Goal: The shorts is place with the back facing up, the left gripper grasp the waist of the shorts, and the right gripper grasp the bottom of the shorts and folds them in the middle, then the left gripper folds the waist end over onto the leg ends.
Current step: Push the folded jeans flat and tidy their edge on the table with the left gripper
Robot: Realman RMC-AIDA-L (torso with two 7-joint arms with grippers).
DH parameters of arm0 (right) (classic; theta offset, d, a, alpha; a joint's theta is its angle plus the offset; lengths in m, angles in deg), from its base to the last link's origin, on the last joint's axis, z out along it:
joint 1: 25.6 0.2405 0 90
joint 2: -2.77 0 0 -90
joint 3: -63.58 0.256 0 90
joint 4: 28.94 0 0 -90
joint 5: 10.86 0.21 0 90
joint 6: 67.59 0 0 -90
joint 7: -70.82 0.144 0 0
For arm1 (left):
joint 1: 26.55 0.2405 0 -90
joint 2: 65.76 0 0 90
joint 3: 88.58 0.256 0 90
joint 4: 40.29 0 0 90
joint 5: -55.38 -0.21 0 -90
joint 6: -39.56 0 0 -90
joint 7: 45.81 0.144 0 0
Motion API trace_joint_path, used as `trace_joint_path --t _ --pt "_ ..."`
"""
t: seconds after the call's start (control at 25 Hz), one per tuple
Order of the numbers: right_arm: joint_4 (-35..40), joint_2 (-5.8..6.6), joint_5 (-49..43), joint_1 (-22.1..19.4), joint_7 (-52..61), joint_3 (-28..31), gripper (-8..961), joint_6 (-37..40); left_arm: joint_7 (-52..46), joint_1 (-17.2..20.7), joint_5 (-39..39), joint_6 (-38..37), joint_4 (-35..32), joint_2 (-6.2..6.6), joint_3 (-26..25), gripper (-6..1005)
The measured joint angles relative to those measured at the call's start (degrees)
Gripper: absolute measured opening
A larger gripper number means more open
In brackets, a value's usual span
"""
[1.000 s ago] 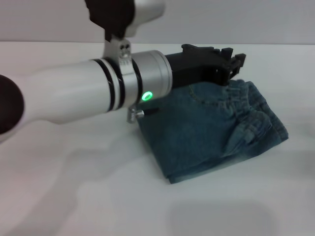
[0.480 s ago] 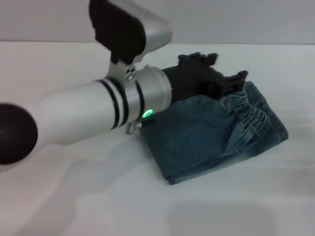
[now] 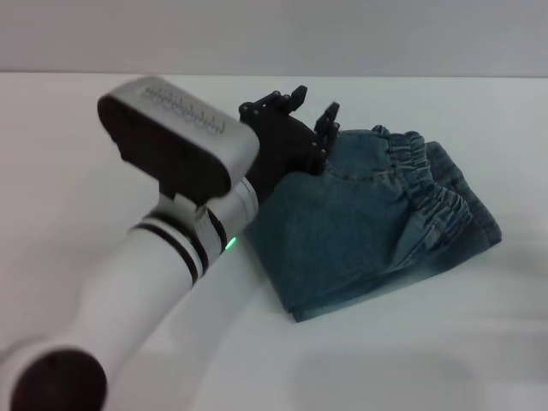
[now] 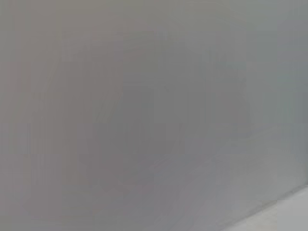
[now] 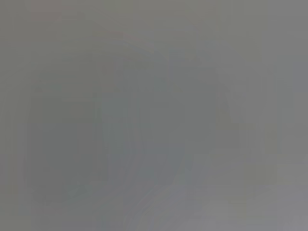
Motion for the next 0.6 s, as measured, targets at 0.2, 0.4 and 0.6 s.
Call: trace_joint_path --t 0.2,0.4,0.6 --pt "1.47 0.01 0.39 0.08 -0.2 -0.24 0 -0.24 -17.97 -3.19 -10.63 -20.56 -9.02 -0.17 8.78 384" --pt "1.62 0.01 0.42 0.05 -0.06 -0.33 -1 -0.3 -44.62 -7.19 -19.86 -35.02 -22.76 -0.62 12.38 267" --pt "3.36 0.01 2.47 0.11 0.97 -0.44 -1 -0.42 -47.81 -8.99 -21.48 -39.63 -30.09 -1.08 16.94 64"
